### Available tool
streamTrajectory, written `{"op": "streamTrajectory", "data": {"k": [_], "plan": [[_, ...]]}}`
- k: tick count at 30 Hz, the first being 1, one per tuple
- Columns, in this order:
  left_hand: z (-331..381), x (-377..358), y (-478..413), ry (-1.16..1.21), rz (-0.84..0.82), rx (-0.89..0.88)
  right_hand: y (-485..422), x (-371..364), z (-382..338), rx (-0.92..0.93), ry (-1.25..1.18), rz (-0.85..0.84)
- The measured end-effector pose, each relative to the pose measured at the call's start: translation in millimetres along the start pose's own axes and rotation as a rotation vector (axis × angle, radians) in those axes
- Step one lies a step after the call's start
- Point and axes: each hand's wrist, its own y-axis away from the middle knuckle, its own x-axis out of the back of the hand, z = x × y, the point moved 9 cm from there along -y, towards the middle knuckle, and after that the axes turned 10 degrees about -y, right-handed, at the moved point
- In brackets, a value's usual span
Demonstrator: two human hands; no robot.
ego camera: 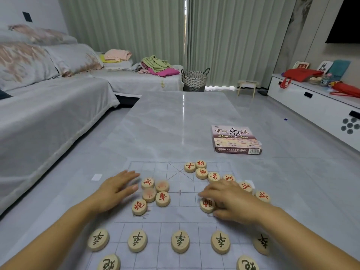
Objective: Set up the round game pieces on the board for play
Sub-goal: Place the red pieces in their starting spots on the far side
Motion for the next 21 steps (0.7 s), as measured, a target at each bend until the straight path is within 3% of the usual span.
{"op": "streamTrajectory", "data": {"k": [3, 7, 9, 14, 21], "plan": [[-21, -8, 5, -0.181, 0.003, 0.013, -15, -1, -7, 0.017, 0.041, 0.017], [-18, -11, 6, -0.217, 0.061, 0.01, -51, 42, 32, -0.229, -0.274, 0.303], [-19, -10, 7, -0.202, 0.088, 0.011, -73, 51, 57, -0.327, -0.343, 0.359], [-21, -6, 6, -0.169, 0.13, 0.019, -107, 23, 72, -0.423, -0.42, 0.315], [-18, -7, 7, -0.203, 0.107, 0.025, -81, -3, 9, -0.25, -0.376, 0.141]]}}
